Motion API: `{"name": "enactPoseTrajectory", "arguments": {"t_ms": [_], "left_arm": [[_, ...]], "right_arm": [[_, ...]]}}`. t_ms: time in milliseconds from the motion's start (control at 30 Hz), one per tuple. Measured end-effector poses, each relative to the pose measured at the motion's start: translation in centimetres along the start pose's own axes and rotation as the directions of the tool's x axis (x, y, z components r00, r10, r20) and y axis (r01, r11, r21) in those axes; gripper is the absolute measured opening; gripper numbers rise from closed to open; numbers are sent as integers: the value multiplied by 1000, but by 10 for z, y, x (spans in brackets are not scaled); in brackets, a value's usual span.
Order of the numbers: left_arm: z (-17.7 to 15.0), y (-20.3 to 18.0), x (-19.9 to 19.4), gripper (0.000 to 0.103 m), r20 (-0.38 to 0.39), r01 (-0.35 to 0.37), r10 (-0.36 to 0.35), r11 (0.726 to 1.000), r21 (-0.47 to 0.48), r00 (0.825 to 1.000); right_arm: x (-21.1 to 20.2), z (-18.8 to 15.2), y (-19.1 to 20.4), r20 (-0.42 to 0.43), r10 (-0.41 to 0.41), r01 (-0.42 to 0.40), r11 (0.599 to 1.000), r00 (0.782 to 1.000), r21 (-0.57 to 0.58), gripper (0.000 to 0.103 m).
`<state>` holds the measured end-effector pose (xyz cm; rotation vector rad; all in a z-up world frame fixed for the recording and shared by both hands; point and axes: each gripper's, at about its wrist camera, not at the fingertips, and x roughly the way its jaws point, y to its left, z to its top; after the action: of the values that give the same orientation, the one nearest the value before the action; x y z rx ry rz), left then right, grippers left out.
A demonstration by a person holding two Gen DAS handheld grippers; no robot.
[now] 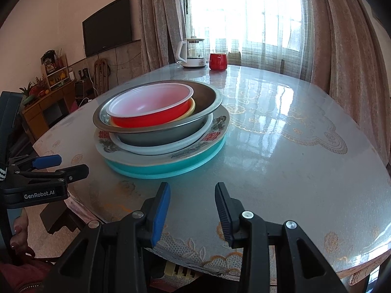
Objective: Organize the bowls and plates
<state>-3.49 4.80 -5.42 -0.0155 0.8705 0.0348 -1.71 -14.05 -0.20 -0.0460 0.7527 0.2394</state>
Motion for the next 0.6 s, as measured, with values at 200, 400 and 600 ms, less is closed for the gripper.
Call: {"name": "enactPoseTrajectory", "arguments": {"t_ms": [200,400,600], "left_arm": [[1,-2,-2,84,8,-2,2,1000,5,1000],[2,-3,-3,85,6,1,-1,1000,4,1000],[3,-2,-5,93,19,-8,8,1000,-2,1000]], "right_arm": [[1,1,-1,-1,-4,4,1000,1000,5,38],[1,1,1,-1,-5,5,1000,1000,3,38],[1,5,-2,-2,-2,2,1000,1000,18,38]]}}
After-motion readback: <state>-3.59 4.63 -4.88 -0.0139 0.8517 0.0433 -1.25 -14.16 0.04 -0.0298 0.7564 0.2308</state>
